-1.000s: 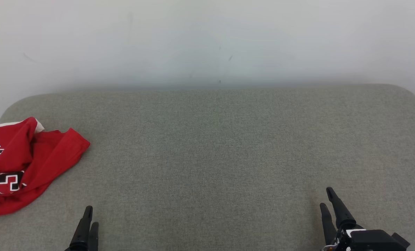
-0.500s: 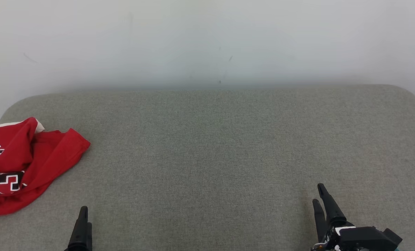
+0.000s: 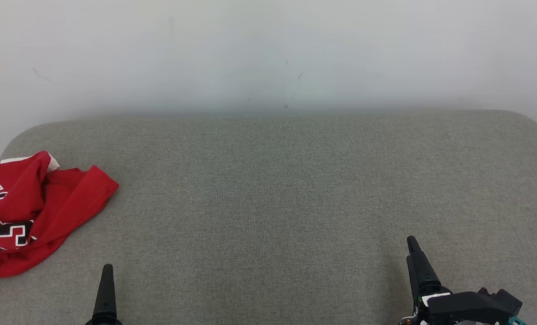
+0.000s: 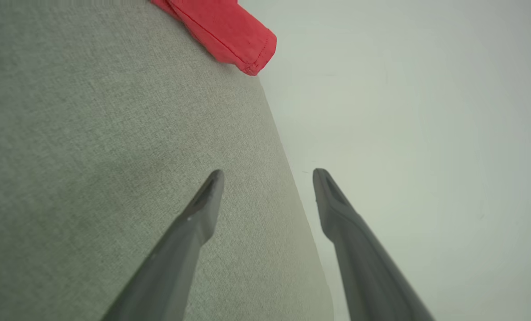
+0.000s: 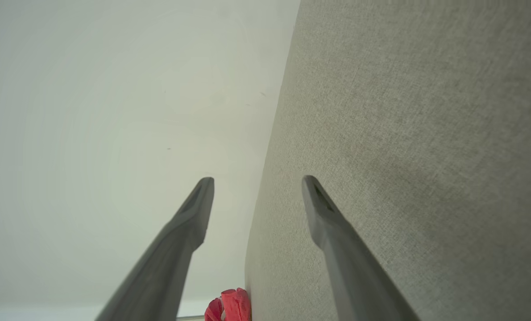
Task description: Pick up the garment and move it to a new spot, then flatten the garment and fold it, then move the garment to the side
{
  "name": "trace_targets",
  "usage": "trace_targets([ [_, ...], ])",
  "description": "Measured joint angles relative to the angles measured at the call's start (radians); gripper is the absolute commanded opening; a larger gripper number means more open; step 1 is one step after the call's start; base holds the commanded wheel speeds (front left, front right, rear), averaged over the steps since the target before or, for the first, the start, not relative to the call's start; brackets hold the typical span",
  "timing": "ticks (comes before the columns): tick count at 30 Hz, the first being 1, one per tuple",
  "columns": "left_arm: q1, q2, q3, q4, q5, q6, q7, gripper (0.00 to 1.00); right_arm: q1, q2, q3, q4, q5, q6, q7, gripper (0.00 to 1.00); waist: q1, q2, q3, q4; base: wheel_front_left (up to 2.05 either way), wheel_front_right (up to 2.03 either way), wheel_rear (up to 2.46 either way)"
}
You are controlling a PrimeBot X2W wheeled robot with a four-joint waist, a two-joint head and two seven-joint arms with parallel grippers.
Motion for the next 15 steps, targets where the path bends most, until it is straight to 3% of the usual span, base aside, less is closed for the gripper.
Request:
trace_targets([
  [15, 0.018, 0.001, -0.044, -0.038, 0.291, 0.034, -0.051, 1.0, -0.001, 0.0, 0.029, 0.011, -0.266, 0.0, -0.052, 1.0, 0.0, 0.0, -0.004, 0.005, 0.0, 0.0, 0.0],
])
